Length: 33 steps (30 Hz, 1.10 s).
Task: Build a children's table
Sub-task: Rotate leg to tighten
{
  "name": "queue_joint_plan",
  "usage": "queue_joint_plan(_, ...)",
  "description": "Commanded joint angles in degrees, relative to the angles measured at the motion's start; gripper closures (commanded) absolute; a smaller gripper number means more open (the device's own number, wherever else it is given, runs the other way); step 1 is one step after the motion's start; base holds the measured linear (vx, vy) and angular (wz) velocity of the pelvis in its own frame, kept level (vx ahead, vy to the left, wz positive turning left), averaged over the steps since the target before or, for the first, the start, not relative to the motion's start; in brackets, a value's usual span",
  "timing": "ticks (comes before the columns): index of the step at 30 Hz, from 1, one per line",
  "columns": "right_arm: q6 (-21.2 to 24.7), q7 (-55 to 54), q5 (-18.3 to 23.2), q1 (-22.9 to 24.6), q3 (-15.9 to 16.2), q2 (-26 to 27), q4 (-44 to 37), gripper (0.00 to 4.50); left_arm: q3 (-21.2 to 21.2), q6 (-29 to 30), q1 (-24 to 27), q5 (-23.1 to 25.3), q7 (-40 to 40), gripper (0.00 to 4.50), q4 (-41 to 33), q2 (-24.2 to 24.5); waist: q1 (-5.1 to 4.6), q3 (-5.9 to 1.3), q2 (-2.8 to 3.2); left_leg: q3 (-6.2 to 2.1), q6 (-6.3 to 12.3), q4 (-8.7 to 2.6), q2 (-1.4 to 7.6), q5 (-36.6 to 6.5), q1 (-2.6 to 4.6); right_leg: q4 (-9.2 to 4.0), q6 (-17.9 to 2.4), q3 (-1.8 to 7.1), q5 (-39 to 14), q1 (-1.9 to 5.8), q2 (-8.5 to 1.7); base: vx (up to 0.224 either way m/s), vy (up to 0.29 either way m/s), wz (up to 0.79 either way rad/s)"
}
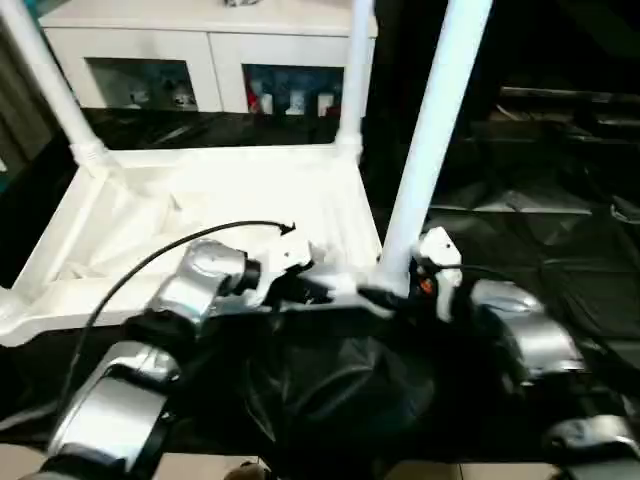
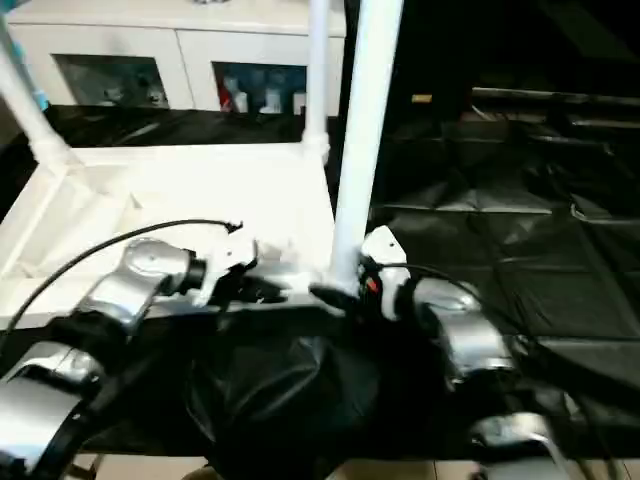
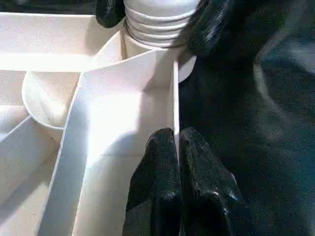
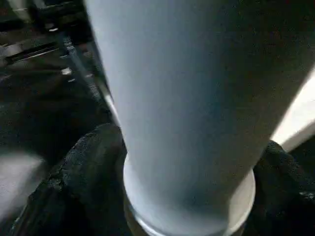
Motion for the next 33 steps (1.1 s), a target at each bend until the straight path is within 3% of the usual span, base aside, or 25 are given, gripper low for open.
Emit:
queue_joint_plan(1, 0.58, 2.75, 0.9, -0.19, 1.67, 0.05, -2.11, 0.79, -1.06, 0.2, 0.54, -2.41, -2.24, 4.5, -2.08, -1.26, 0.16, -3.58, -0.59, -1.87, 3.77, -4.09, 4.3, -11.06, 1.42, -3.84, -14.8, 2.78, -7.5, 2.06, -4.48, 0.0, 0.0, 0.0)
queue_joint_plan(6, 0.89, 3.56, 0.88, 0.02, 2.05, -0.25, -2.4, 1.13, -0.9, 0.26, 0.79, -2.55, -2.34, 4.5, -2.6, -1.18, 0.2, -3.58, -0.67, -1.95, 2.47, -4.2, 4.3, -11.84, 1.53, -4.02, -14.17, 2.83, -9.62, 1.95, -4.54, 0.0, 0.0, 0.0)
queue_joint_plan(10, 1.65, 4.14, 1.04, 0.62, 2.57, -0.22, -3.13, 1.55, -0.67, 0.4, 1.16, -2.61, -2.05, 4.5, -3.43, -1.11, 0.37, -3.81, -0.6, -1.88, 3.2, -3.95, 4.21, -9.5, 1.47, -3.58, -14.63, 2.77, -5.58, 2.03, -4.38, 0.0, 0.0, 0.0)
queue_joint_plan(14, 2.73, 1.16, 1.63, 2.13, 1.68, 1.45, -3.8, 1.7, 0.28, 0.68, 1.0, -2.07, 0.98, 4.5, -3.1, -1.75, 0.5, -3.79, -0.65, -1.83, 3.93, -3.84, 4.15, -9.1, 1.4, -3.57, -14.75, 2.73, -5.27, 2.07, -4.43, 0.0, 0.0, 0.0)
queue_joint_plan(15, 2.73, 1.16, 1.63, 2.13, 1.68, 1.45, -3.8, 1.74, 0.28, 0.68, 1.0, -2.07, 0.98, 4.5, -3.1, -1.75, 0.53, -3.76, -0.73, -1.88, 3.75, -3.9, 4.18, -9.32, 1.44, -3.62, -14.57, 2.74, -6.04, 2.03, -4.45, 0.0, 0.0, 0.0)
queue_joint_plan(17, 1.47, -7.17, -0.04, 2.5, -0.04, 4.7, -1.29, 1.75, 1.06, 1.52, -0.33, -0.28, 7.46, 4.5, -0.65, -3.03, 0.16, -3.55, -0.77, -1.95, 2.51, -4.12, 4.12, -10.75, 1.56, -3.93, -14.01, 2.88, -8.79, 1.62, -4.49, 0.0, 0.0, 0.0)
queue_joint_plan(18, 0.83, -12.72, -0.97, 2.29, -1.22, 6.93, 0.83, 1.75, 1.62, 1.82, -1.4, 0.48, 11.51, 4.5, 1.15, -4.09, 0.14, -3.57, -0.79, -2.08, 1.96, -4.17, 4.02, -11.71, 1.55, -4.08, -13.82, 2.79, -10.39, 1.77, -4.64, 0.0, 0.0, 0.0)
queue_joint_plan(20, 0.08, -23.98, -2.1, 1.49, -3.93, 11.51, 5.19, 1.76, 2.73, 3.25, -3.63, 1.73, 19.55, 4.5, 4.43, -6.46, -0.55, -3.27, -0.83, -2.28, -0.68, -4.53, 3.9, -15.47, 1.9, -4.9, -12.31, 2.94, -17.33, 1.36, -4.81, 0.0, 0.0, 0.0)
queue_joint_plan(22, 0.07, -24.93, -2.11, 1.35, -4.19, 11.88, 5.57, 1.77, 2.77, 3.38, -3.8, 1.79, 20.08, 4.5, 4.64, -6.7, -0.72, -3.23, -0.91, -2.52, -1.49, -4.67, 3.92, -17.23, 2.1, -5.44, -10.63, 2.86, -21.02, 1.41, -4.86, 0.0, 0.0, 0.0)
queue_joint_plan(24, 0.05, -29.28, -2.14, 0.69, -5.4, 13.6, 7.32, 1.78, 2.95, 3.96, -4.61, 2.09, 22.49, 4.5, 5.57, -7.78, -0.85, -3.18, -0.72, -2.52, -1.64, -4.84, 4.06, -17.62, 2.17, -5.4, -10.45, 3.05, -19.63, 1.08, -4.73, 0.0, 0.0, 0.0)
queue_joint_plan(25, 0.01, -30.68, -2.05, 0.38, -5.83, 14.19, 7.98, 1.78, 3.06, 4.21, -4.92, 2.14, 23.45, 4.5, 5.93, -8.24, -0.83, -3.19, -0.89, -2.5, -1.31, -4.84, 3.91, -17.96, 2.02, -5.51, -10.09, 3.01, -19.75, 1.33, -4.73, 0.0, 0.0, 0.0)
queue_joint_plan(26, -0.39, -38.42, -1.78, -1.57, -7.93, 17.48, 11.88, 1.78, 3.61, 5.52, -6.76, 2.37, 28.8, 4.5, 7.93, -10.94, -0.86, -3.14, -0.83, -2.41, -1.41, -4.83, 3.91, -18.07, 2.1, -5.52, -10.04, 3.12, -19.81, 1.1, -4.74, 0.0, 0.0, 0.0)
queue_joint_plan(27, -0.56, -40.46, -1.77, -2.17, -8.4, 18.35, 12.98, 1.78, 3.75, 5.85, -7.27, 2.43, 30.24, 4.5, 8.47, -11.72, -0.93, -3.16, -0.59, -2.42, -1.74, -4.83, 3.92, -18.53, 2.31, -5.55, -10.12, 3.18, -20.08, 0.83, -4.79, 0.0, 0.0, 0.0)
queue_joint_plan(28, -1.68, -45.04, -2.39, -4.06, -8.8, 20.87, 16.01, 1.78, 4.07, 6.51, -8.72, 2.4, 33.85, 4.5, 9.98, -14.21, -1.26, -3.2, -0.68, -2.66, -3.05, -4.96, 3.81, -19.32, 2.33, -5.6, -9.91, 2.95, -21.88, 0.99, -4.75, 0.0, 0.0, 0.0)
queue_joint_plan(29, -2.44, -45.27, -2.89, -4.59, -8.37, 21.54, 16.54, 1.78, 4.04, 6.44, -9.01, 2.39, 34.41, 4.5, 10.22, -14.92, -1.21, -3.23, -0.7, -2.58, -3.16, -4.91, 3.82, -19.33, 2.51, -5.73, -9.75, 3.0, -21.74, 0.81, -4.77, 0.0, 0.0, 0.0)
queue_joint_plan(30, -3.6, -44.45, -3.59, -5.17, -7.81, 22.33, 16.92, 1.78, 4.03, 6.05, -9.42, 2.36, 34.76, 4.5, 10.73, -15.66, -1.03, -3.28, -0.29, -2.61, -2.75, -4.83, 3.77, -18.72, 2.36, -5.67, -9.79, 3.06, -19.94, 1.05, -4.79, 0.0, 0.0, 0.0)
queue_joint_plan(31, -4.29, -43.47, -3.79, -5.36, -7.52, 22.59, 16.9, 1.22, 4.01, 5.83, -9.56, 2.32, 34.6, 4.5, 10.9, -15.93, -1.04, -3.4, -0.68, -2.47, -1.93, -4.82, 3.68, -17.37, 2.0, -5.5, -9.83, 3.07, -17.11, 1.38, -4.63, 0.0, 0.0, 0.0)
queue_joint_plan(33, -6.14, -39.24, -3.58, -5.82, -6.59, 22.75, 16.37, 1.08, 3.81, 4.64, -9.66, 2.38, 33.22, 4.5, 11.2, -16.23, -0.86, -3.56, -0.69, -2.34, -0.41, -4.66, 3.65, -15.11, 1.79, -5.07, -10.45, 3.04, -13.03, 1.68, -4.59, 0.0, 0.0, 0.0)
